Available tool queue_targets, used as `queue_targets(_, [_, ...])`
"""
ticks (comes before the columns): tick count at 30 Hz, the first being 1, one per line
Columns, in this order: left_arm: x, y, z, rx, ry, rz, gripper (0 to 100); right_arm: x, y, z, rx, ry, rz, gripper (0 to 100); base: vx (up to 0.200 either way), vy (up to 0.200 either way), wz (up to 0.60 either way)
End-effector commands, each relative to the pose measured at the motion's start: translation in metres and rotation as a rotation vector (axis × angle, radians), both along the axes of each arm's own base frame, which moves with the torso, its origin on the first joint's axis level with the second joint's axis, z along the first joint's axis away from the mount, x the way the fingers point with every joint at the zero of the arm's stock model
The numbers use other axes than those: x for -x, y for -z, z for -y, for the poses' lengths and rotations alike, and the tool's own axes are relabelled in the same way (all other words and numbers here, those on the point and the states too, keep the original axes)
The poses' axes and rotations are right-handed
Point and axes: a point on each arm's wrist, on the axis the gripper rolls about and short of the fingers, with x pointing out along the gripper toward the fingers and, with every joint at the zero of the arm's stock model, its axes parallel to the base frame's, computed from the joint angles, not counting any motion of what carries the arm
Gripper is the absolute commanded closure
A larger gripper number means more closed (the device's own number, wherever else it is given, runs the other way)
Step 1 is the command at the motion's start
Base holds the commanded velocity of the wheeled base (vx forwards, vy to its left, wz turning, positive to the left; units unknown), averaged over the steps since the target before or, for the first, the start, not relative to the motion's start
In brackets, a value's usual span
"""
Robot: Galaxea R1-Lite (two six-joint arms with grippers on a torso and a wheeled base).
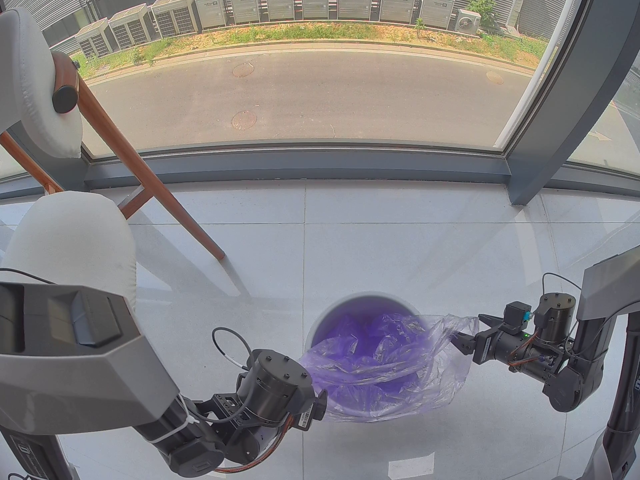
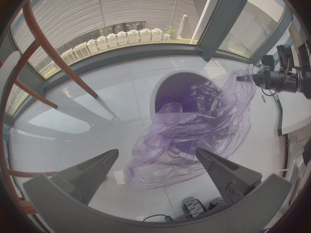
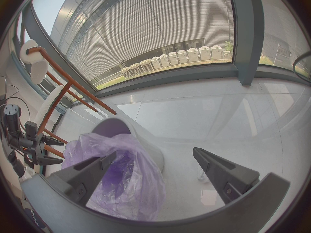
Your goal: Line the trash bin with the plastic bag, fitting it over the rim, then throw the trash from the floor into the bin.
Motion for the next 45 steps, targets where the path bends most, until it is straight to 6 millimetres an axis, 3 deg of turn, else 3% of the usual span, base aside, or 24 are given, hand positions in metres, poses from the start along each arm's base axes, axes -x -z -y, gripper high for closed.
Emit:
queue_targets(1, [-0.003, 0.003, 0.0, -0.021, 0.011, 0.01, 0, -0.009, -0.005, -0.002, -0.008, -0.009, 0.05, 0, 0.0, 0.0, 0.0])
queue_targets(14, [-0.003, 0.005, 0.001, -0.059, 0.127, 0.047, 0, -0.015, -0.012, -0.005, -0.018, -0.047, 0.097, 0, 0.0, 0.0, 0.0])
queue_targets(27, [-0.013, 0.024, 0.021, -0.164, 0.404, 0.189, 0, -0.013, -0.014, -0.006, -0.016, -0.049, 0.101, 0, 0.0, 0.0, 0.0])
queue_targets(37, [-0.042, 0.035, 0.036, -0.167, 0.385, 0.24, 0, -0.013, -0.018, -0.008, -0.021, -0.053, 0.116, 0, 0.0, 0.0, 0.0])
queue_targets(41, [-0.055, 0.042, 0.034, -0.17, 0.357, 0.239, 0, -0.012, -0.018, -0.008, -0.019, -0.053, 0.111, 0, 0.0, 0.0, 0.0])
queue_targets(42, [-0.055, 0.044, 0.033, -0.172, 0.356, 0.236, 100, -0.012, -0.017, -0.008, -0.019, -0.053, 0.108, 0, 0.0, 0.0, 0.0])
queue_targets(45, [-0.054, 0.043, 0.036, -0.157, 0.356, 0.248, 100, -0.01, -0.016, -0.007, -0.017, -0.053, 0.1, 0, 0.0, 0.0, 0.0])
